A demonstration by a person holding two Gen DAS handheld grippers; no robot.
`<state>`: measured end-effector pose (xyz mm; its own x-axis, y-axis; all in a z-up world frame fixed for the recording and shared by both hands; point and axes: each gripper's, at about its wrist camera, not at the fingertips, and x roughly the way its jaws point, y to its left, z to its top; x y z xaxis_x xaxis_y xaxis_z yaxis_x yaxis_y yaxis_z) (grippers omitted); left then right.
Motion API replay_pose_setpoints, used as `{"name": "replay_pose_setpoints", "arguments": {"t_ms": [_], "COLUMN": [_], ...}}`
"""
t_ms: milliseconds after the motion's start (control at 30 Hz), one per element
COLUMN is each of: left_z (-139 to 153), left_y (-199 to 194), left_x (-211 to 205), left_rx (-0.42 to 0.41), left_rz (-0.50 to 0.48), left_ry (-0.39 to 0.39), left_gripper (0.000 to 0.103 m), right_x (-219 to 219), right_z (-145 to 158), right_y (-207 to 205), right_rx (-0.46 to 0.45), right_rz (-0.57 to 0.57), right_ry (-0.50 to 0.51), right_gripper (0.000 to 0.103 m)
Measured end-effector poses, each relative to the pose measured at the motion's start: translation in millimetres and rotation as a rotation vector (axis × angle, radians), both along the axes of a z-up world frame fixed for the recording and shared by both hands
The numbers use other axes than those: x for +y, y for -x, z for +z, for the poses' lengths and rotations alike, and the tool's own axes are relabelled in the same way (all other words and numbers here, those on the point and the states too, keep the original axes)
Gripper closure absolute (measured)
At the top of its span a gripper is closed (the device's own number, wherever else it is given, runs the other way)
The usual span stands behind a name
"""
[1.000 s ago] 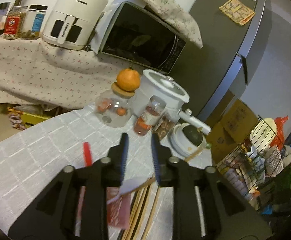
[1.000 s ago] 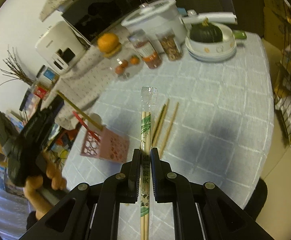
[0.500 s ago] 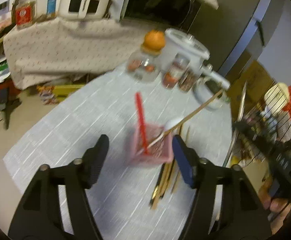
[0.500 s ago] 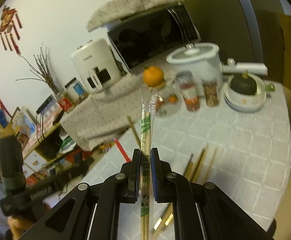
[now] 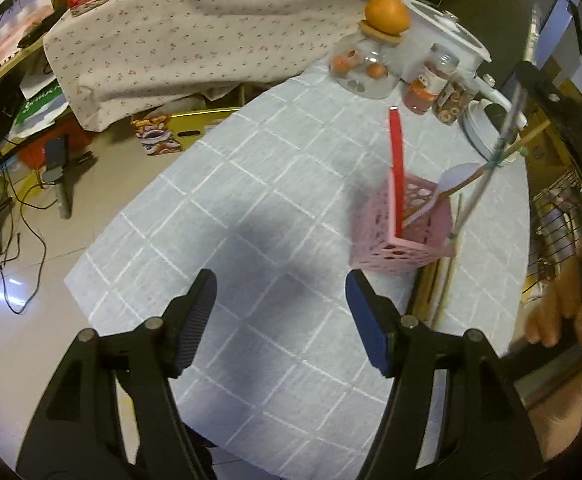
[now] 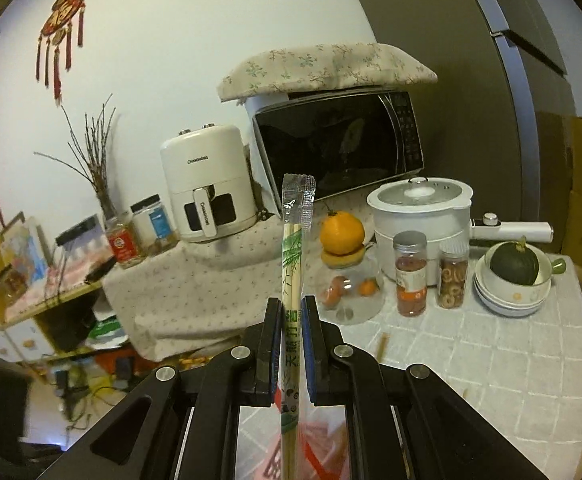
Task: Organize utensils
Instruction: 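Insert the white spoon and wrapped chopsticks into the pink basket and open both tools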
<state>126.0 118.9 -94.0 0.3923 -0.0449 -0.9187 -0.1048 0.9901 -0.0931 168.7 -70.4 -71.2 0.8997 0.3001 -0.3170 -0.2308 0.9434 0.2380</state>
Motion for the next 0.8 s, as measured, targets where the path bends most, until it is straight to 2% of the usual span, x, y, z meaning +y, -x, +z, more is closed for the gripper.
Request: {"name": "replay_pose_setpoints", "arguments": {"t_ms": [100, 233, 467, 533, 600, 733, 800], "left_z": [1.6, 1.7, 0.9, 1.3, 1.6, 3.5, 4.9], "left_y": [1.2, 1.9, -0.2, -1.1, -0.9, -0.3, 0.0], "left_x": [1.9, 3.0, 0.5, -0.3, -2.4, -9.7, -15.7], "left_rx": [0.002, 0.007, 0.014, 0.013, 0.011, 0.002, -0.006], "left_rz": [0.004, 0.004, 0.0, 0.003, 0.002, -0.013, -0.022], "left_ry": [-0.022, 0.011, 0.005, 0.007, 0.009, 0.016, 0.024], "left_gripper": [0.035, 0.035, 0.035, 0.035, 0.035, 0.034, 0.03], "right_x": [17.3, 31.6, 34.0, 31.3, 26.1, 12.1, 1.6], "right_z": [-13.2, -24.5, -34.6, -33.0, -28.0, -9.7, 2.6], "right_y": [-2.9, -5.5, 0.2, 3.8, 7.0, 16.1, 21.8], "right_rx": [-0.039, -0.078, -0.062, -0.055, -0.043, -0.032, -0.021], "right_rz": [-0.017, -0.038, -0.02, -0.013, -0.003, 0.008, 0.016], "right_ry": [0.064, 0.114, 0.127, 0.127, 0.11, 0.085, 0.075], "right_gripper": [0.093, 0.093, 0.091, 0.084, 0.067, 0.059, 0.049]}}
